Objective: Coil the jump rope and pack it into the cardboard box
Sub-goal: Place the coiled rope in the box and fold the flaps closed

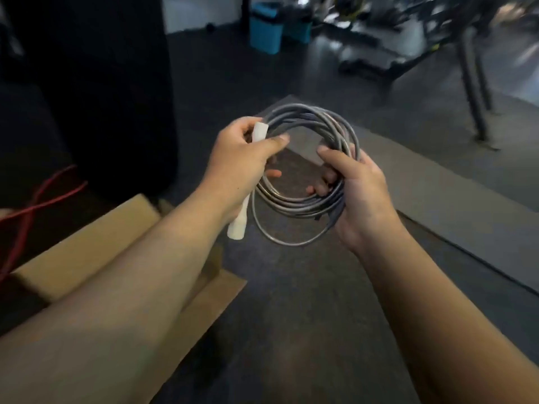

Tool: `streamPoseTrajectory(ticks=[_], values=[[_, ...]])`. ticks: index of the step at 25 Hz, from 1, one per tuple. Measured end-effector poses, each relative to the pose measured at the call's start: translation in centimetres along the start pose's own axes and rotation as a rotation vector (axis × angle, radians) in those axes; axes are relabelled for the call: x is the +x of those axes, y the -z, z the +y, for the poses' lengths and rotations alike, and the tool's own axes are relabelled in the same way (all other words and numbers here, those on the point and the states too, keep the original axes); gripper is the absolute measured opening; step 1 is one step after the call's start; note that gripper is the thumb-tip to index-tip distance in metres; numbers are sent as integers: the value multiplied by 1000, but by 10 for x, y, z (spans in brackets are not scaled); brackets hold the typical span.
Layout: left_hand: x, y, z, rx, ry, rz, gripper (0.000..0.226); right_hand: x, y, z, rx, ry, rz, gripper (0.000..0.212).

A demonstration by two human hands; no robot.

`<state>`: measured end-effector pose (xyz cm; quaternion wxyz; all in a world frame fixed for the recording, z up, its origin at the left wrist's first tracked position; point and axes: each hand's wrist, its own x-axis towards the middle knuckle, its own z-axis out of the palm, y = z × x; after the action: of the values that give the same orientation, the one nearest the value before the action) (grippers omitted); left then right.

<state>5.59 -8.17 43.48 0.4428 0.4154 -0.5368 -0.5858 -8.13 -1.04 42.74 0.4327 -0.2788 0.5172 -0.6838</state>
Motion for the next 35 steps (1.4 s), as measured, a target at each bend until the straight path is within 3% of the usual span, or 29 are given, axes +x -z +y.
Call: streamPoseTrajectory(ticks=[6, 12, 15, 18, 25, 29, 32, 35], values=[[-21, 139, 55, 85, 160, 428, 27, -12, -152, 10, -145, -247, -165, 9], [-31, 226, -15, 113, 352, 724, 28, -8, -221, 93, -467, -385, -300, 12], [-34, 235, -78, 70, 514, 731, 29, 8, -219, 151, -641, -474, -330, 7], [-30, 237, -145, 16, 694, 757, 25, 27, -209, 221, -819, -552, -364, 14], [-14, 248, -298, 43, 850, 898, 23, 61, -179, 387, -1013, -703, -563, 14], [1, 259, -401, 48, 926, 975, 27, 81, -165, 489, -1134, -658, -696, 14], [1, 263, -458, 110, 1030, 961, 33, 86, -160, 543, -1302, -629, -768, 28], [-5, 260, -471, 314, 1089, 959, 44, 76, -153, 558, -1486, -403, -776, 44]])
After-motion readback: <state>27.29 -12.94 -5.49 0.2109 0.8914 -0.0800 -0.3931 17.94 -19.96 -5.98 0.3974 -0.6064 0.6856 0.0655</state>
